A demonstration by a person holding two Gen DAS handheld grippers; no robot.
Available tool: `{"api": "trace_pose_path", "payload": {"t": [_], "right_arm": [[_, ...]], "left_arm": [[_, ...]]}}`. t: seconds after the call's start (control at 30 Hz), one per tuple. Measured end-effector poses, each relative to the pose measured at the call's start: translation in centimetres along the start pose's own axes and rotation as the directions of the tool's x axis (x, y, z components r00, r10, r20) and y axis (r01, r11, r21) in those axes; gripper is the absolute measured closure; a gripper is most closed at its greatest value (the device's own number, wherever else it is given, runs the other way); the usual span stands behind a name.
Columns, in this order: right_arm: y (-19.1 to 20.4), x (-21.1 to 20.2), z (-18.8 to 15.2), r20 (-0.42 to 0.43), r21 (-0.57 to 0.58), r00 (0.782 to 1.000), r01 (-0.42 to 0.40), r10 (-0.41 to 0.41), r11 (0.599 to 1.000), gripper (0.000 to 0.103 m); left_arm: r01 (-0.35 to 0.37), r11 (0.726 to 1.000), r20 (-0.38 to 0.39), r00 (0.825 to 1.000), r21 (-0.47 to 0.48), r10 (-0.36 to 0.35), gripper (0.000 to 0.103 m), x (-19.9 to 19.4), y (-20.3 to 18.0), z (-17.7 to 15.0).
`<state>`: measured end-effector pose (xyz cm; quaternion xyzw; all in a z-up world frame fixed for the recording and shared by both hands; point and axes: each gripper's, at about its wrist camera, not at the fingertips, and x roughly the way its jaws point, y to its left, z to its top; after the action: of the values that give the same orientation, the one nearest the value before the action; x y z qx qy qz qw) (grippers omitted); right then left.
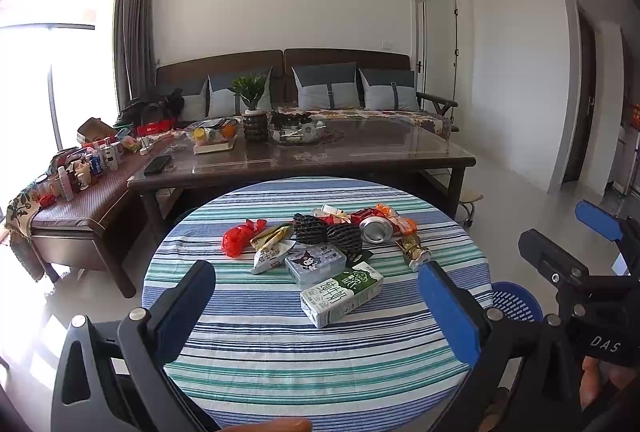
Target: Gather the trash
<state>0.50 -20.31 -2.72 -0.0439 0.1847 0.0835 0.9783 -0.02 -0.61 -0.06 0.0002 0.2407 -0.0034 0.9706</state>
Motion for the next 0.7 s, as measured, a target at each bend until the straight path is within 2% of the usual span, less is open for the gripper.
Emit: {"api": "trace_pose_path", "payload": {"t": [0.7], "right_arm": [[-0.09, 0.07, -0.18, 0.002, -0.004, 1.0, 0.0, 0.0, 1.0, 0.0]], "left_arm": [[0.002, 1.0, 0.003, 1.0, 0.004, -0.002, 0.0, -0.15, -0.17, 0.03]]}}
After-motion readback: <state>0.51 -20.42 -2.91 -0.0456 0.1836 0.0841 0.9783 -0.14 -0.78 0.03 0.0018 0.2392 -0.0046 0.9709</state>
